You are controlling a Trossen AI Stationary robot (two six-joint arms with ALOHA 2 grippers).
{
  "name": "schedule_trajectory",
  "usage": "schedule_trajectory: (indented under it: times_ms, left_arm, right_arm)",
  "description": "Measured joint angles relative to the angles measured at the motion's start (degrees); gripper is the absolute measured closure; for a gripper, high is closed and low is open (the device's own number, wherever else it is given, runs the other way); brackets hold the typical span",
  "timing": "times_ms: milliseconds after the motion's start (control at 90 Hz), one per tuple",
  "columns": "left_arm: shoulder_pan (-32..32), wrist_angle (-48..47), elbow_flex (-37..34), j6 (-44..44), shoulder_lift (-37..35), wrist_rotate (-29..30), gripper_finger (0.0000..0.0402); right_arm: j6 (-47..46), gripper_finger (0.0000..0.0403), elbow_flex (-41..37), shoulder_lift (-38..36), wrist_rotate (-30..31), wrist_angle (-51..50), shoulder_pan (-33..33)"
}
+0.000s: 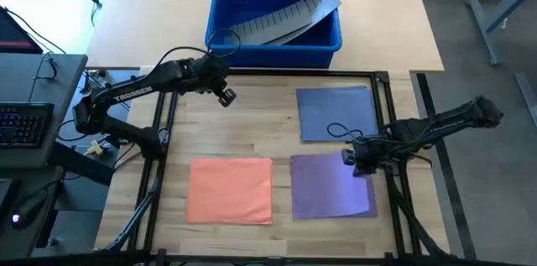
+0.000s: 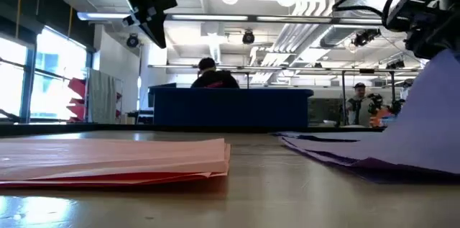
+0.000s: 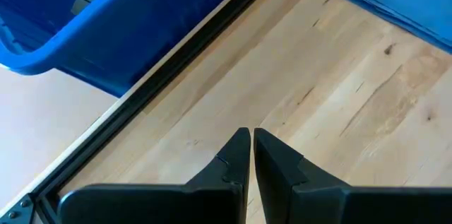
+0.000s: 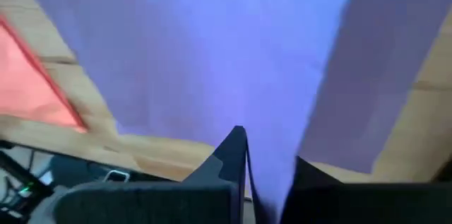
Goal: Organize paper
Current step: Stack the purple paper on top of the purple paper
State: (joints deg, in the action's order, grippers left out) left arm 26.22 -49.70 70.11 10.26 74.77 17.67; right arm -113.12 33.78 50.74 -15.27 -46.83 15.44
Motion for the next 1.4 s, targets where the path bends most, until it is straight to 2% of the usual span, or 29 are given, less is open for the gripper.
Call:
schedule_trajectory:
  times_ms: [300, 589, 1000, 1400]
  left_arm:
    - [0.0, 0.0, 0.0, 0.0, 0.0, 0.0, 0.0401]
    - [0.0, 0.0, 0.0, 0.0, 0.0, 0.0, 0.0401]
    - [0.0, 0.0, 0.0, -0.9, 0.0, -0.5, 0.0401]
    - [0.0, 0.0, 0.0, -0.8, 0.0, -0.6, 0.0401]
  right_arm:
    - [-1.1, 0.0403, 0.0, 0.0, 0.2, -0.8, 1.5]
    - [-0.2, 0.0399, 0.0, 3.2, -0.1, -0.9, 3.9]
    - [3.7, 0.0295, 0.0, 9.1, 0.1, -2.3, 4.6]
    - [4.1, 0.0279, 0.0, 9.4, 0.4, -9.8, 4.6]
